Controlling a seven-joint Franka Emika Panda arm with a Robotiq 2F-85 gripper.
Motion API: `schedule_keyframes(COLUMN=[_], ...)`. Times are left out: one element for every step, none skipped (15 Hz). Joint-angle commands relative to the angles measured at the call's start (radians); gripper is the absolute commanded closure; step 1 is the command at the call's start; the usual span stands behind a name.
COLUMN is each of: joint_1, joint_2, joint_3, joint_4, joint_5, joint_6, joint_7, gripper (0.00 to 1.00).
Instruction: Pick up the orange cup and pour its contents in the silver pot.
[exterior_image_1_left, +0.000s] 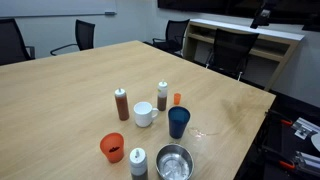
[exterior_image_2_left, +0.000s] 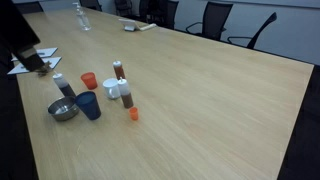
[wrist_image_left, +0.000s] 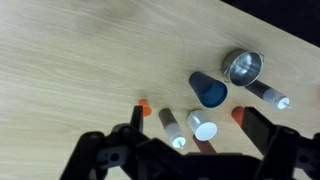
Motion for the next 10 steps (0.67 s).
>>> schedule_keyframes(joint_1=[-0.019,-0.012,0.007,0.031,0.051,0.073,0.094,0.111,0.121,0.127], joint_2=[0.002,0.013,0.024,0.035,0.046,0.064,0.087,0.115,0.147,0.178], joint_3=[0.016,0.034,0.048,0.073,0.100,0.135,0.169,0.203,0.239,0.267], joint_4=[0.003,0.030,0.059,0.090,0.120,0.155,0.192,0.230,0.265,0.295], joint_5=[0.009,0.009,0.027,0.051,0.073,0.092,0.104,0.105,0.088,0.075], joint_6=[-0.005,-0.020,-0.053,-0.081,-0.103,-0.119,-0.135,-0.147,-0.154,-0.158], joint_7=[-0.008,0.015,0.022,0.037,0.055,0.084,0.111,0.141,0.170,0.196], gripper=[0.00,0.00,0.00,0.00,0.00,0.00,0.00,0.00,0.00,0.00])
